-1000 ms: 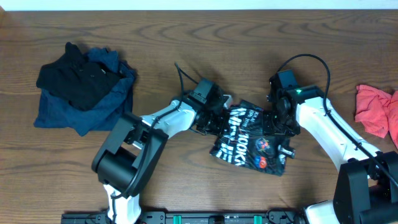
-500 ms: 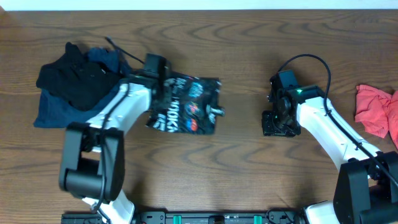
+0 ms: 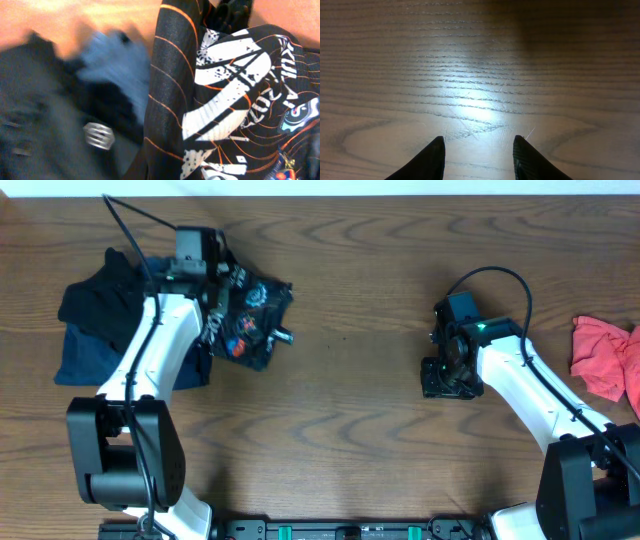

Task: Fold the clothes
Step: 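Carry the folded shirt with the left gripper onto the left clothes stack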

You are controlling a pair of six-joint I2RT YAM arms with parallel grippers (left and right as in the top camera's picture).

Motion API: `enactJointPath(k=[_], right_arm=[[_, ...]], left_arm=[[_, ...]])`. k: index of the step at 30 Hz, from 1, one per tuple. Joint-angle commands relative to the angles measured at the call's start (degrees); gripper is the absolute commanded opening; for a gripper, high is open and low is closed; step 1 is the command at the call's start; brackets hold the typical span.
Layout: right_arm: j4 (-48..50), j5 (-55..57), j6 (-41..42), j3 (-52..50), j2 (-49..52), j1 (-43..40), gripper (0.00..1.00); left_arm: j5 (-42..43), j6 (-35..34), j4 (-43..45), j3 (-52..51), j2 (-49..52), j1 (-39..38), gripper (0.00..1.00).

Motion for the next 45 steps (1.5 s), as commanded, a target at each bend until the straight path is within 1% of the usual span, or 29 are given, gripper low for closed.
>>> enactJointPath(k=[1, 3, 10, 16, 21, 24, 26, 27, 28, 30, 32, 35, 37, 39, 42, 43, 45], right_arm=[[0.1, 0.2, -0.7, 0.0, -1.1, -0.6, 0.42], [0.2, 0.2, -0.7, 0.0, -1.1, -0.6, 0.43], [0.2, 0.2, -0.7, 0.0, -1.1, -0.6, 0.42], [0.2, 0.2, -0.7, 0.0, -1.1, -0.6, 0.43], [0.2, 0.3, -0.7, 0.0, -1.1, -0.6, 0.42], [0.6, 0.2, -0.7, 0.0, -1.1, -0.6, 0.43], [1.2, 0.2, -0.6, 0.0, -1.1, -0.6, 0.42], [1.4, 0.2, -0.6, 0.0, -1.1, -0.6, 0.42], [1.6, 0.2, -0.6, 0.0, -1.1, -0.6, 0.43], [2.0, 0.2, -0.1, 0.0, -1.1, -0.6, 0.44], [2.7, 0.2, 0.0, 0.0, -1.1, -0.7, 0.44], [4.9, 0.0, 1.9, 0.0, -1.2, -1.5, 0.47], [7.6, 0.0, 3.8, 0.1, -1.4, -2.6, 0.48], [10.5, -0.1, 4.5, 0.7, -1.8, -3.9, 0.65], [15.4, 0.0, 4.5, 2.2, -2.9, -5.9, 0.99], [17.0, 0.0, 3.7, 2.8, -3.3, -6.4, 0.99], [20.9, 0.0, -0.9, 4.2, -4.4, -7.8, 0.99]], left_arm=[[-6.5, 2.4, 0.3, 5.0, -2.3, 2.0, 0.06], [-6.8, 4.0, 0.3, 6.3, -2.6, 3.2, 0.06], [-6.9, 4.0, 0.4, 7.8, -3.0, 8.9, 0.06], [-6.9, 0.9, 0.8, 8.0, -3.0, 15.2, 0.06], [-4.3, -1.8, 0.4, 7.9, -3.0, 20.6, 0.06], [0.0, -2.4, -0.2, 7.9, -3.0, 23.2, 0.07], [1.8, -2.4, -1.5, 7.9, -3.0, 24.4, 0.15], [1.8, -3.1, -2.0, 7.9, -3.0, 24.9, 0.23], [1.8, -3.9, -2.3, 7.9, -3.0, 25.3, 0.37], [1.8, -5.5, -2.6, 7.9, -3.0, 25.9, 0.77], [1.8, -6.8, -2.7, 8.0, -3.3, 26.0, 0.89], [2.2, -8.0, -3.6, 8.0, -5.6, 25.2, 0.96], [3.7, -7.9, -3.8, 8.0, -8.2, 23.5, 0.98], [6.6, -7.9, -4.0, 8.0, -11.0, 21.2, 0.99], [16.3, -7.9, -5.4, 7.9, -14.8, 16.6, 0.99], [19.2, -7.9, -5.8, 8.0, -15.5, 15.0, 0.99], [22.5, -7.9, -7.2, 8.0, -16.1, 11.9, 1.00]])
